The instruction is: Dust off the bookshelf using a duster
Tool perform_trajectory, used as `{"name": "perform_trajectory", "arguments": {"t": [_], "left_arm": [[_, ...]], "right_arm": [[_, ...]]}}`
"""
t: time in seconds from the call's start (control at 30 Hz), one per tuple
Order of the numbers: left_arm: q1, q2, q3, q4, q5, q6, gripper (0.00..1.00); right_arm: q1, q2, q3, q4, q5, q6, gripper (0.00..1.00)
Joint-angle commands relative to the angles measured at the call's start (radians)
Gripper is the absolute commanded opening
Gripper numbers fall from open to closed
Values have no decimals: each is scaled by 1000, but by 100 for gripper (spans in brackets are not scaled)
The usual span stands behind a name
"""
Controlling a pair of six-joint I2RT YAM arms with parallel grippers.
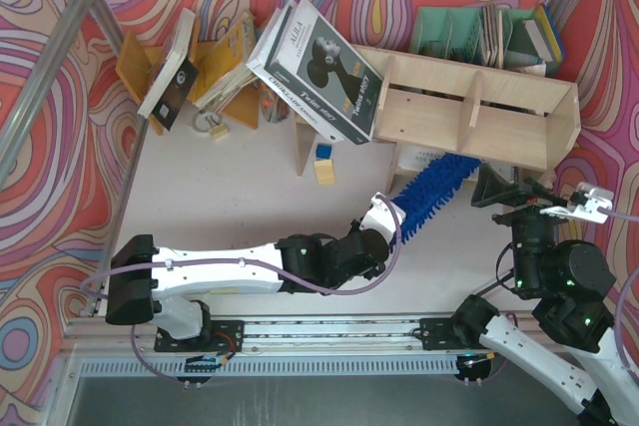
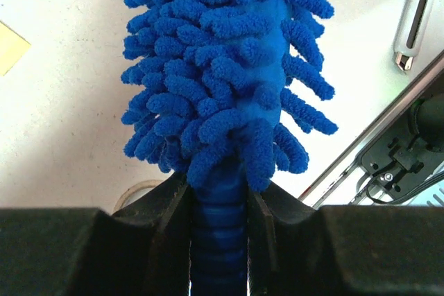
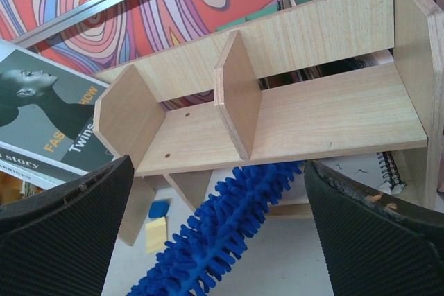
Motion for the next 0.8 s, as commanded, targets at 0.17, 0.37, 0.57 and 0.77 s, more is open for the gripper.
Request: {"name": "perform_trajectory", "arguments": {"t": [0.17, 0.37, 0.57, 0.77], "left_arm": [[-12, 112, 133, 57, 58, 58, 0], [-23, 158, 171, 72, 131, 86, 0], [-25, 167, 150, 30, 128, 84, 0], [-24, 173, 113, -19, 127, 64, 0]], "right_arm": [[2, 2, 3, 10, 15, -7, 99], [2, -8, 0, 9, 20, -9, 99], [2, -17, -8, -1, 26, -7, 99], [2, -20, -13, 4, 27, -11, 99]]}}
